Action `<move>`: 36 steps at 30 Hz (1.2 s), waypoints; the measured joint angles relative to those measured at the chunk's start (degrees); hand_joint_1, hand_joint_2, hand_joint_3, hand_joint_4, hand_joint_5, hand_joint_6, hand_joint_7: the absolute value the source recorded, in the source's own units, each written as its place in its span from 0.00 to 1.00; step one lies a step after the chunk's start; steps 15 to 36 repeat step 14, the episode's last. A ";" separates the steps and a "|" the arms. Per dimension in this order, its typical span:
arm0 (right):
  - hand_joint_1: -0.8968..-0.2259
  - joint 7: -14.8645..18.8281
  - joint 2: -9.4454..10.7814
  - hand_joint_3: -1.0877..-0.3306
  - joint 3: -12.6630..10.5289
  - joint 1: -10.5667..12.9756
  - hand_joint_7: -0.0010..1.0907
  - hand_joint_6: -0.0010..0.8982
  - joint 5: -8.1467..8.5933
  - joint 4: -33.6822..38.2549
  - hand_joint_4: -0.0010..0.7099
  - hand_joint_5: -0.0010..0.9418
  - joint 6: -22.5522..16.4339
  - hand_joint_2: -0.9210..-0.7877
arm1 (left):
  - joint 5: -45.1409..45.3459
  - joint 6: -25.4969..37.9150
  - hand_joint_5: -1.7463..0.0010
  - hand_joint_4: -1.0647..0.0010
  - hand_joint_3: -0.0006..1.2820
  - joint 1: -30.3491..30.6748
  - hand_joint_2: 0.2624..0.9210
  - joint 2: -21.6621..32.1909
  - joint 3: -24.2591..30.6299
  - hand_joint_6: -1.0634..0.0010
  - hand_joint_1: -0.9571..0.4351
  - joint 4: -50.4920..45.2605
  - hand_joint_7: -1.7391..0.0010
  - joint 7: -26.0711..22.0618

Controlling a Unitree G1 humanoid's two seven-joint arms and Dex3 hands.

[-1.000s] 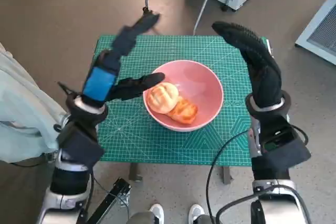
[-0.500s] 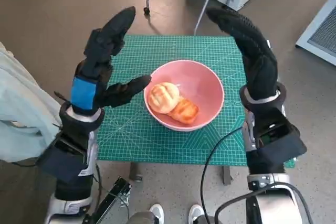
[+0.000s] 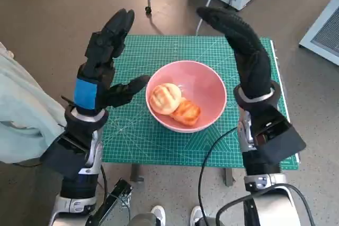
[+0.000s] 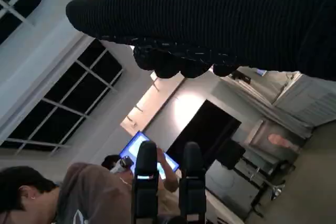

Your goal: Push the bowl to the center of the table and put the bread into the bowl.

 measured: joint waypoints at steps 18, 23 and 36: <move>0.37 0.98 -0.61 0.36 0.15 0.00 0.55 0.00 0.03 -1.34 0.15 0.24 0.92 0.00 | -1.67 0.25 1.00 0.75 0.18 -1.61 1.00 0.15 0.31 0.74 0.38 0.00 0.92 -1.23; 0.37 0.98 -0.61 0.36 0.15 0.00 0.55 0.00 0.03 -1.34 0.15 0.24 0.92 0.00 | -1.67 0.25 1.00 0.75 0.18 -1.61 1.00 0.15 0.31 0.74 0.38 0.00 0.92 -1.23; 0.37 0.98 -0.61 0.36 0.15 0.00 0.55 0.00 0.03 -1.34 0.15 0.24 0.92 0.00 | -1.67 0.25 1.00 0.75 0.18 -1.61 1.00 0.15 0.31 0.74 0.38 0.00 0.92 -1.23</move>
